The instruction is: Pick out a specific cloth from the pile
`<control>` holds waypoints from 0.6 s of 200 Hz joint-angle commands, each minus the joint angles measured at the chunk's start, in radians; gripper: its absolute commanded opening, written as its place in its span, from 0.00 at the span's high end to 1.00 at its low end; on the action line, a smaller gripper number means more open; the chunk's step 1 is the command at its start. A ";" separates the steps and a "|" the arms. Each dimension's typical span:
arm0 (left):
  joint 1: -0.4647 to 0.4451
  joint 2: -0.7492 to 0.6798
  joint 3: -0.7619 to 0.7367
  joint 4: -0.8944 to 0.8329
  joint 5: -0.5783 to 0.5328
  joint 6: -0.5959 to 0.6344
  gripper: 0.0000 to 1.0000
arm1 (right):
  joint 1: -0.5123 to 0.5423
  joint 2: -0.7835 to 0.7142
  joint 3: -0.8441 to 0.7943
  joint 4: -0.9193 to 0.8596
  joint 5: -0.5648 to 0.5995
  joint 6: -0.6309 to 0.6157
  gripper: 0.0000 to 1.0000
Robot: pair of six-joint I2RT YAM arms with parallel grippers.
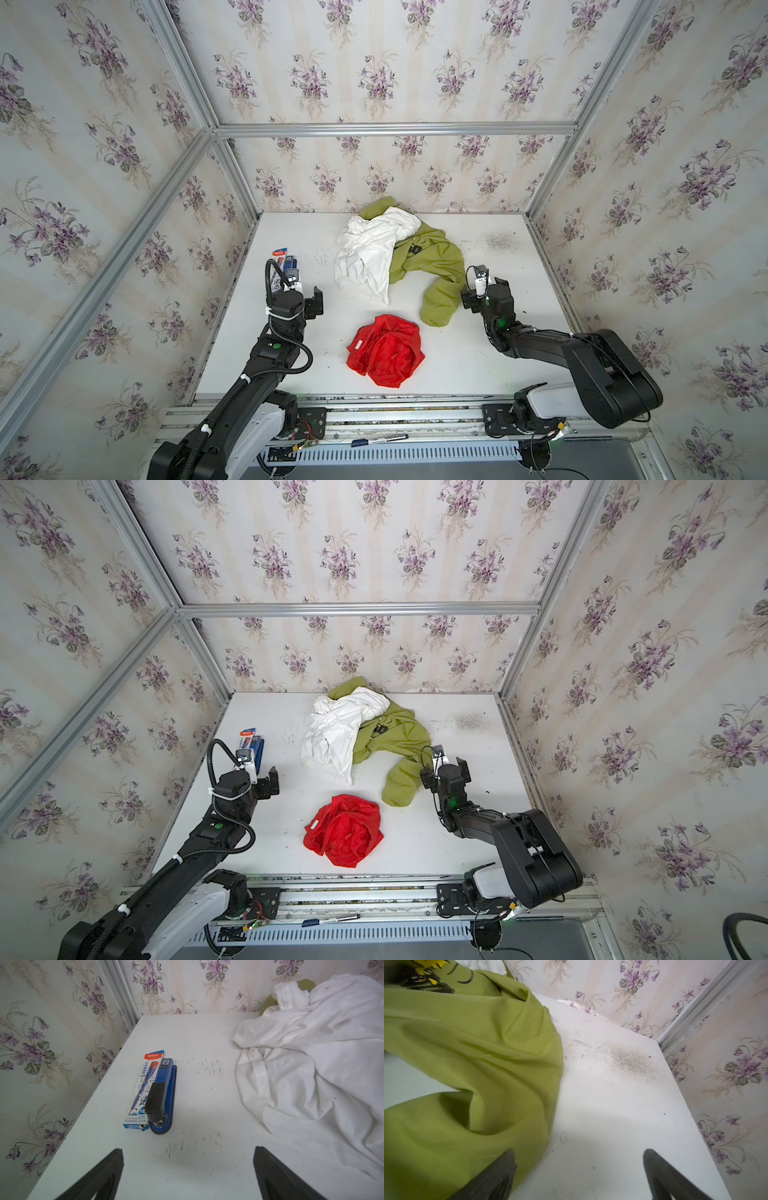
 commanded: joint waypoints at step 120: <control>0.125 0.386 0.078 0.401 0.082 0.030 0.01 | -0.122 0.073 0.050 0.137 -0.011 0.096 0.08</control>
